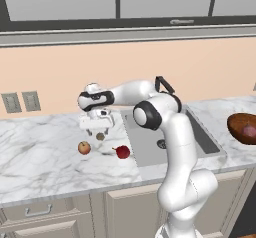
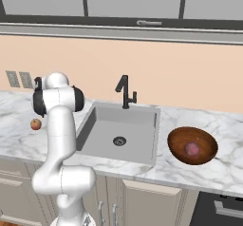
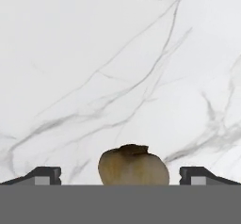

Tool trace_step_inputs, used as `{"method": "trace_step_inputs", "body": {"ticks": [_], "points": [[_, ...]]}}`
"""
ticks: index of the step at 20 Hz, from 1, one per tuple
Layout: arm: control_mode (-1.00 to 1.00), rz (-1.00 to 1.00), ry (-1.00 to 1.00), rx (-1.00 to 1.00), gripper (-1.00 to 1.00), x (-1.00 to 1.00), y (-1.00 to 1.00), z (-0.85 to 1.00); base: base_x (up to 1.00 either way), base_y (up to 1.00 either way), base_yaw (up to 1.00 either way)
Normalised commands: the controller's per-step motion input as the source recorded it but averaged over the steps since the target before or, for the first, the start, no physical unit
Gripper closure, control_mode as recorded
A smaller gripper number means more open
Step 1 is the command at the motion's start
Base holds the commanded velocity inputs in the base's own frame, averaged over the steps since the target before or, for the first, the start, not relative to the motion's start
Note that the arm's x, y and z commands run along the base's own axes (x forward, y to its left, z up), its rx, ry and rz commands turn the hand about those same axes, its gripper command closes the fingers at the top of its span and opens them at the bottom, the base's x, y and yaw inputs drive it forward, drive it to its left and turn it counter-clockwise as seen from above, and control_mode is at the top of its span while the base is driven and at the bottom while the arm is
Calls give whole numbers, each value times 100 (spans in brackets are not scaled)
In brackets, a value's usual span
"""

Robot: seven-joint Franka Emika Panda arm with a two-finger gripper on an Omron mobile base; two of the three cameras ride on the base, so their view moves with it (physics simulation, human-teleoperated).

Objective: There is a mixed pile of frozen fruits and vegetables on the counter. Locate all the frozen vegetables and place the items in a bowl on the counter. Take all the frozen fruits and defrost them in a running sink.

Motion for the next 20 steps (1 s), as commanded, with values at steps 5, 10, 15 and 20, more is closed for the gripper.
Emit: {"method": "trace_step_inputs", "body": {"ticks": [5,10,15,20], "points": [[-100,0,8,0,-100,-12,2,-16,0,0,0],[-100,-1,7,1,100,-12,0,-13,0,0,0],[-100,-1,5,1,100,-9,0,-11,0,0,0],[-100,-1,-8,1,100,-13,-14,1,0,0,0]]}}
